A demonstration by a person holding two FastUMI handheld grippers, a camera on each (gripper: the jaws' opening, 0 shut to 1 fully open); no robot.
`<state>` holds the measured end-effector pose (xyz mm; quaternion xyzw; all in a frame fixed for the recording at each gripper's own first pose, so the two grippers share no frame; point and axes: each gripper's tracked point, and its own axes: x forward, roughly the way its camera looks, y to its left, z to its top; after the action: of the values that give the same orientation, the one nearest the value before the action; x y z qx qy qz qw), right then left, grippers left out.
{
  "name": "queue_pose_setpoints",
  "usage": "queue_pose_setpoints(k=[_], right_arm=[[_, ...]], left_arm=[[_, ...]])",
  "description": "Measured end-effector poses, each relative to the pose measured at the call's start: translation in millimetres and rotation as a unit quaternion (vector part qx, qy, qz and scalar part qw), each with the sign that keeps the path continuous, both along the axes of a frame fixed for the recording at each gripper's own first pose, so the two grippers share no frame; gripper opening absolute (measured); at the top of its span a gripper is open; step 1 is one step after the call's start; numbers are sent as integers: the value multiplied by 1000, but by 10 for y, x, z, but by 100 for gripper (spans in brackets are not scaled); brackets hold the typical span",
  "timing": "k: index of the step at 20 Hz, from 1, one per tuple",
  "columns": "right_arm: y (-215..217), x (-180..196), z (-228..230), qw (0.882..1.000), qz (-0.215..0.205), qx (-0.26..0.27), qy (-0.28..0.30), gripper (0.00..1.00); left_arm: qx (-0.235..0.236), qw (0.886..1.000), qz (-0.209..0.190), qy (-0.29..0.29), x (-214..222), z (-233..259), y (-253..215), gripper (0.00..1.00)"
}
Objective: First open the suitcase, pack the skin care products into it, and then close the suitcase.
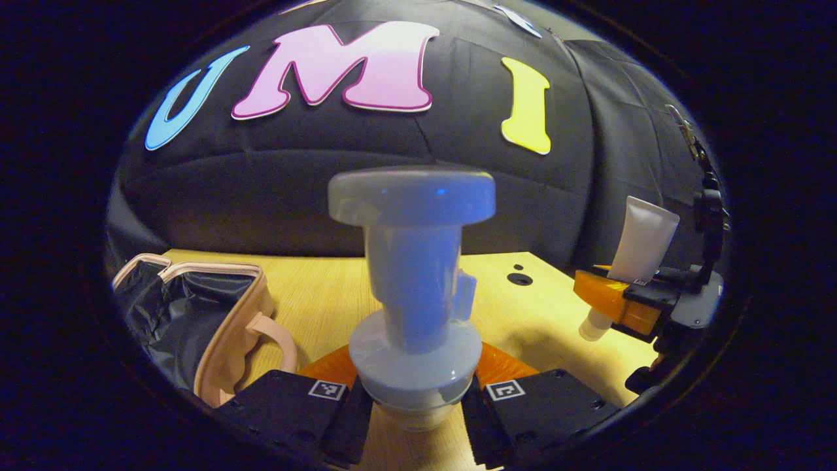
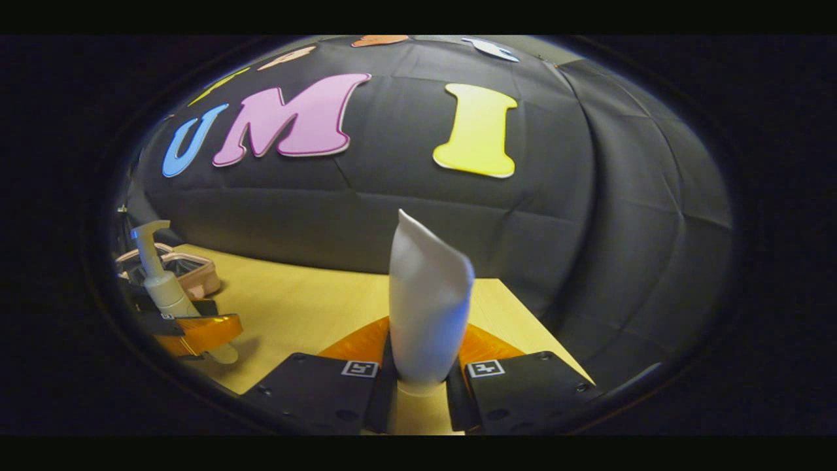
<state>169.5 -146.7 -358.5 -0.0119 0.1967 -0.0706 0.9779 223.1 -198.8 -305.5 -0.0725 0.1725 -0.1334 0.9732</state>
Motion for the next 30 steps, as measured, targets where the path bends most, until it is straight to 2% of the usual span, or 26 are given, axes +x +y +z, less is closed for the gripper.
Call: queue_pose_setpoints(k=[3, 6, 8, 9, 10, 12, 13, 14, 17, 18, 19, 21, 24, 28, 29, 30], right_arm=[[398, -103, 350, 1000, 20, -10, -10, 34], [900, -184, 646, 999, 37, 10, -22, 34], [1263, -212, 773, 998, 53, 22, -28, 34], [1446, -209, 820, 997, 64, 26, -30, 39], [1634, -202, 864, 996, 74, 32, -31, 34], [2012, -152, 970, 994, 94, 50, -38, 32], [2165, -131, 1014, 992, 101, 55, -41, 30], [2350, -91, 1081, 991, 111, 61, -46, 34], [2869, -16, 1151, 985, 140, 84, -51, 34], [3027, 10, 1148, 984, 147, 92, -50, 39], [3163, 32, 1147, 982, 155, 96, -51, 34], [3423, 42, 1068, 979, 166, 109, -41, 34], [3763, 63, 942, 976, 176, 128, -25, 34], [3943, 84, 829, 974, 179, 136, -9, 34], [3965, 92, 804, 975, 176, 138, -4, 29], [3966, 105, 779, 975, 174, 140, 1, 34]], left_arm=[[-20, 1000, -13, -20, -139, 431, 221, 63], [-45, 999, -11, -24, -236, 788, 585, 63], [-42, 999, 1, -31, -287, 933, 934, 63], [-36, 999, 9, -35, -307, 971, 1129, 63], [-31, 999, 19, -38, -332, 997, 1329, 63], [-22, 998, 39, -35, -355, 981, 1729, 63], [-17, 998, 49, -28, -378, 925, 1924, 63], [-15, 998, 58, -21, -373, 874, 2114, 63], [-3, 997, 77, 19, -362, 558, 2627, 63], [-1, 996, 80, 36, -371, 428, 2773, 63], [1, 995, 83, 54, -370, 293, 2905, 63], [4, 992, 88, 86, -362, 55, 3101, 63], [8, 987, 80, 141, -355, -303, 3283, 63], [0, 977, 62, 203, -313, -665, 3262, 63], [5, 974, 50, 220, -293, -748, 3228, 63], [13, 970, 42, 240, -282, -845, 3209, 66]])
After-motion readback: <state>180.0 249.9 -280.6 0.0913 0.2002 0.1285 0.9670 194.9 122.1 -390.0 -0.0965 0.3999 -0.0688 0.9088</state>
